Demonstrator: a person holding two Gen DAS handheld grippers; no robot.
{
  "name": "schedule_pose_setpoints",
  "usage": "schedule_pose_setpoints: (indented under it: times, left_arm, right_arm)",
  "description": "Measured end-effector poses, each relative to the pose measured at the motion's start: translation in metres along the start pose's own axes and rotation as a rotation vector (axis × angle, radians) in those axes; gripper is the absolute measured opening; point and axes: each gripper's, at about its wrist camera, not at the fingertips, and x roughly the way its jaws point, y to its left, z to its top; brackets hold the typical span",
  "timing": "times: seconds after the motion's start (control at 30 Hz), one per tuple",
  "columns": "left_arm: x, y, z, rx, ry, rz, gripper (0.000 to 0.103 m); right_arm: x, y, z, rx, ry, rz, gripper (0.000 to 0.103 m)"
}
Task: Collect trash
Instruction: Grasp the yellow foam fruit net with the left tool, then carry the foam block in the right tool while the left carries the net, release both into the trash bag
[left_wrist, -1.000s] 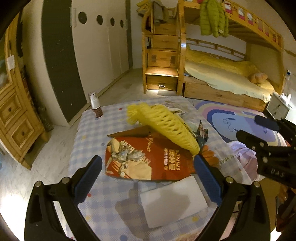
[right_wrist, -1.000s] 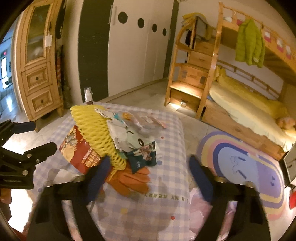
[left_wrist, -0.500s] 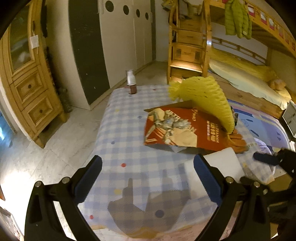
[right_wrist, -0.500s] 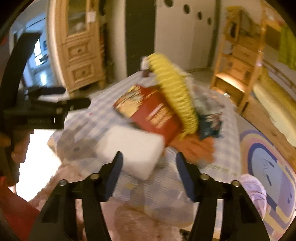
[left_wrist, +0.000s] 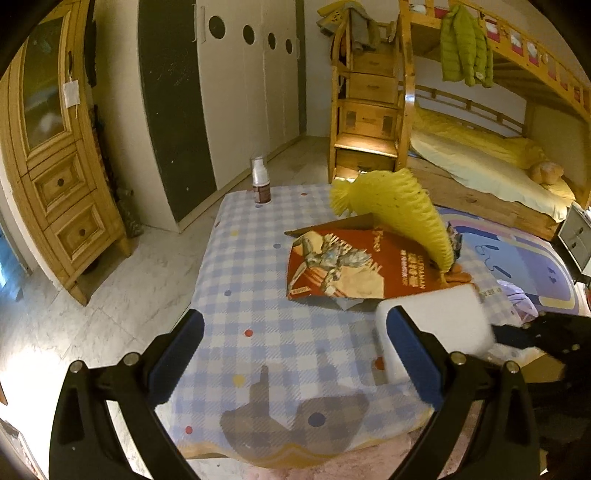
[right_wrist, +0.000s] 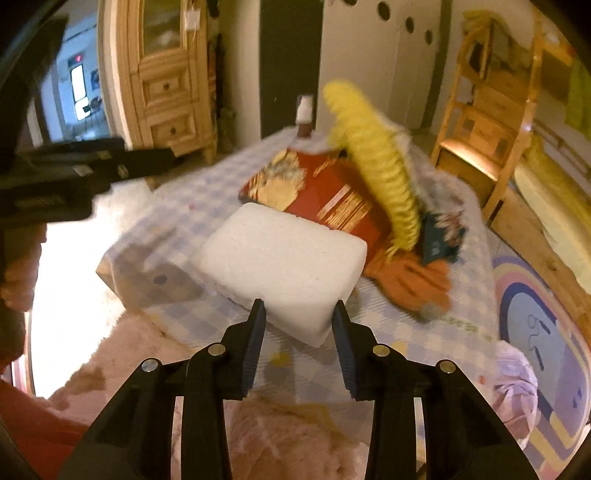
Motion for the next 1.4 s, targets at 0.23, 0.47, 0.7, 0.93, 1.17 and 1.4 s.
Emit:
schedule_pose_setpoints:
  times: [0.23, 0.47, 0.7, 0.93, 1.17, 1.4]
  left_arm:
    - [0.005, -0.025, 0.013, 0.059, -0.016, -0.077, 0.096]
    - [0.030, -0.065, 0.039, 0.090, -0.017, -0.171, 0.089]
    - [0.065, -0.095, 0.060, 0.104, 0.003, -0.194, 0.073]
    - [0.104, -0.102, 0.067, 0.066, 0.070, -0.215, 0.054]
    - [0.085, -0.091, 0.079, 0.056, -0.015, -0.228, 0.015]
    - [0.023, -0.083, 0.097, 0.164, -0.175, -0.194, 0.013]
  right_arm:
    - [-0.044, -0.038, -0.004, 0.090, -0.068, -0.163, 0.038]
    - [-0.052, -0.093, -0.004, 0.207, -0.094, -0.359, 0.038]
    - [-0.038, -0.127, -0.002, 0.253, -0.093, -0.426, 0.039]
    - [-0.032, -0.140, -0.009, 0.302, -0.080, -0.385, 0.039]
    - [-0.038, -0.135, -0.003, 0.315, -0.079, -0.365, 0.039]
    - [-0.056, -0.124, -0.001, 0.308, -0.108, -0.374, 0.039]
